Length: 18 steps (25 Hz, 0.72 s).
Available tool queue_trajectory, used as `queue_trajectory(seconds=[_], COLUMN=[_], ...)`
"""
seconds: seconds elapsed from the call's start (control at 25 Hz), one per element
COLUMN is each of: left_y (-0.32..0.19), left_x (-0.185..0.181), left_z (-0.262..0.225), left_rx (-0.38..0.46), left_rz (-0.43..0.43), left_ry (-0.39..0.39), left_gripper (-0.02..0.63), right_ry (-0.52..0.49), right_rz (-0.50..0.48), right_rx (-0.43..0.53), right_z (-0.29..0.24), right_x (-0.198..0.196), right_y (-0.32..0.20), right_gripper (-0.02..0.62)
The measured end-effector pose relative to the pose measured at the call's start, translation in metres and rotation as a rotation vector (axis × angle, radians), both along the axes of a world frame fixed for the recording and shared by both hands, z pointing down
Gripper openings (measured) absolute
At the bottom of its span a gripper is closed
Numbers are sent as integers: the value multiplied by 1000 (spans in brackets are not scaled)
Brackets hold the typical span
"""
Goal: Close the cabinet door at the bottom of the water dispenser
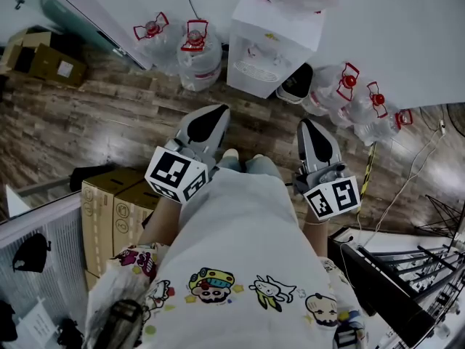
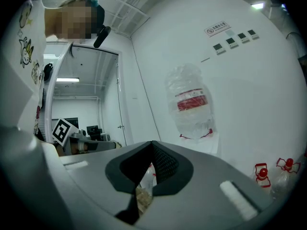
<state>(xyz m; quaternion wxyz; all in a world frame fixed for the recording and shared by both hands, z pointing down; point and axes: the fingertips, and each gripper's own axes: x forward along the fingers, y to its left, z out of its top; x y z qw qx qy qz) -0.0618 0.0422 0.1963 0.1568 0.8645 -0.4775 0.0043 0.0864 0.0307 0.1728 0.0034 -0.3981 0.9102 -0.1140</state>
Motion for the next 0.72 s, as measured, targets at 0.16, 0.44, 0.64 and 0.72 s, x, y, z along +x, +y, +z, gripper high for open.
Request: queue_trajectory(seconds=[0.16,0.44,0.64,0.72], left_y=[2,3,-1,-2], left_x=[2,0,-1,-1], left_z=[2,5,1,1], left_rx=[7,16,49,57], left_rz=[28,69,102,121], left_ry=[-10,-36,-63,-80], left_gripper=[0,0,-1,-2], right_ry=[-1,2,16,18], right_rz=[-1,-18,-28,-20], right_rx=[2,-2,13,14], right_z=[-1,0,0,1], right_x=[-1,-2,-3,-2], right_y=[-1,-2,0,1], right_gripper=[8,8,8,8])
